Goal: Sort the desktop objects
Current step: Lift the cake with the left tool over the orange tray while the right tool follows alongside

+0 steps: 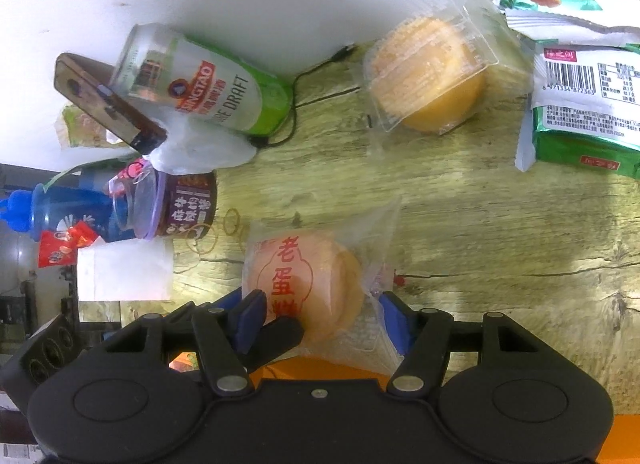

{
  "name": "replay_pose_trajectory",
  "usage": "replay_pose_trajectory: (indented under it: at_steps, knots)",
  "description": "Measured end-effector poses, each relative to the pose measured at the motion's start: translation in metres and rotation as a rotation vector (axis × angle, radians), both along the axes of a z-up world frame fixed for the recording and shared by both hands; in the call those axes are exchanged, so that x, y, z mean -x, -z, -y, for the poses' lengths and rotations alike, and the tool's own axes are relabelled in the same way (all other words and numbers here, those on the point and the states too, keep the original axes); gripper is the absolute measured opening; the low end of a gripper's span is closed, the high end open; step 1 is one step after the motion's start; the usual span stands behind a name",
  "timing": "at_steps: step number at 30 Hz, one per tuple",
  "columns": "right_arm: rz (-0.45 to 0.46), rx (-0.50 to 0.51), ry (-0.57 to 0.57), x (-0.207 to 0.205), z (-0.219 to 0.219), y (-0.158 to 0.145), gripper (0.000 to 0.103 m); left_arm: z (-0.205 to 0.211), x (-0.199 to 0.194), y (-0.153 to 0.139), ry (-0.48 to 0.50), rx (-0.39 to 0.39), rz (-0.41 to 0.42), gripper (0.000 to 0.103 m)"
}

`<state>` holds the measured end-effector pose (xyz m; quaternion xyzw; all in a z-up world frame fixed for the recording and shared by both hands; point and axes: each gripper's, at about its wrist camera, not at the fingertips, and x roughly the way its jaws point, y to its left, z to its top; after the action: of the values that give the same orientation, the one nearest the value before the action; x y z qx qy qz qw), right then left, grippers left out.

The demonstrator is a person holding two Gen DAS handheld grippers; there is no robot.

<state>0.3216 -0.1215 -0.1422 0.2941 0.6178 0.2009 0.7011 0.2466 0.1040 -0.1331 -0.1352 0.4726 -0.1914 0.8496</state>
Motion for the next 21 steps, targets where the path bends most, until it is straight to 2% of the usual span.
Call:
replay_pose_trajectory:
  at_steps: [13, 21]
  knots:
    - [0.041, -0.018, -0.019, 0.015, -0.004, -0.027, 0.061, -0.010, 0.022, -0.030, -0.009, -0.006, 0.049, 0.063]
    - [0.058, -0.036, -0.030, 0.038, -0.003, -0.044, 0.061, -0.010, 0.047, -0.049, -0.004, -0.021, 0.067, 0.063]
